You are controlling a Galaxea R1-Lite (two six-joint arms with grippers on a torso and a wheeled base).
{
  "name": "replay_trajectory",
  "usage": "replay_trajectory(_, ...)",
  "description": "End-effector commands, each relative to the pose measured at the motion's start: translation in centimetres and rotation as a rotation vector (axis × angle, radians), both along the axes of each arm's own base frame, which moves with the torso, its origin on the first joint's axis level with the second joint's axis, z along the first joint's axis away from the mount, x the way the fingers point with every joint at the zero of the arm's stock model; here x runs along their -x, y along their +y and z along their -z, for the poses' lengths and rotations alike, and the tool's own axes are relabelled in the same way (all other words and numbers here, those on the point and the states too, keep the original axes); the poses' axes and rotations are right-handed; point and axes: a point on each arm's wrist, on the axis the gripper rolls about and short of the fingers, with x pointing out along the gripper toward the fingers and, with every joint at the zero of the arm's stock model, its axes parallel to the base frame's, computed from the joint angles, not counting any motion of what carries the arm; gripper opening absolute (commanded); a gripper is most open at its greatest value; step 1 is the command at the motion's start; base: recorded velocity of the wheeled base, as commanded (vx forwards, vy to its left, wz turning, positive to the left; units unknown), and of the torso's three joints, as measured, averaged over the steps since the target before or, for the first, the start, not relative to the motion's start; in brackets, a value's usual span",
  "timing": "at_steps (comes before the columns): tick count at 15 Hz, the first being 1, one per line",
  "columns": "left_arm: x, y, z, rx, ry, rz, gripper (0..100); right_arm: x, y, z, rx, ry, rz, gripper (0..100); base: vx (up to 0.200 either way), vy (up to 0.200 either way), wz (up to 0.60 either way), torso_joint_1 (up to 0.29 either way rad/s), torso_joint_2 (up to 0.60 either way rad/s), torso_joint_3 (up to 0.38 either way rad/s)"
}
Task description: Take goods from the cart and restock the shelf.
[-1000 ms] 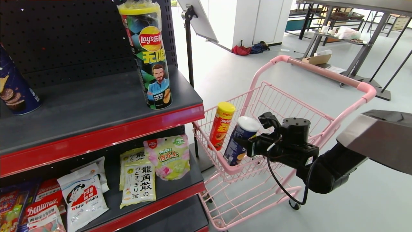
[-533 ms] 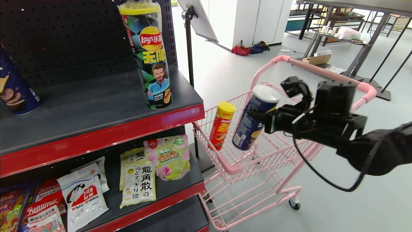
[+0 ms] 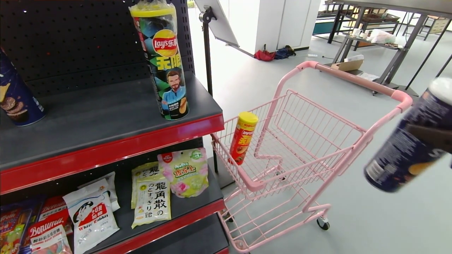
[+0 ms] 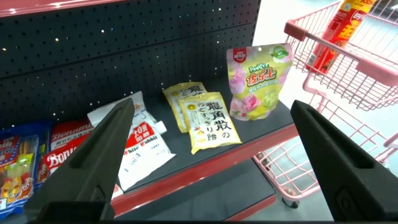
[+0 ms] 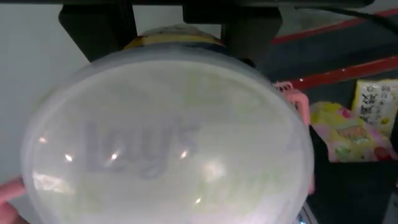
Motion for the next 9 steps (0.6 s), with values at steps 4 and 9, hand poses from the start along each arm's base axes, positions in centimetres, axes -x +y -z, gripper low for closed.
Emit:
replay_trajectory(4,0.0,0.0,0.0,0.001,0.000,0.001,100,10.1,-3.5,7.2,0.043,0.037,0.218,0,0.000,0.000,0.00,0.000,0.00,0.000)
replay_trajectory(9,0.0,0.0,0.0,0.001,0.000,0.001,100,10.0,-3.5,7.1,0.072,0.035,0.207,0,0.000,0.000,0.00,0.108,-0.35,-0.227)
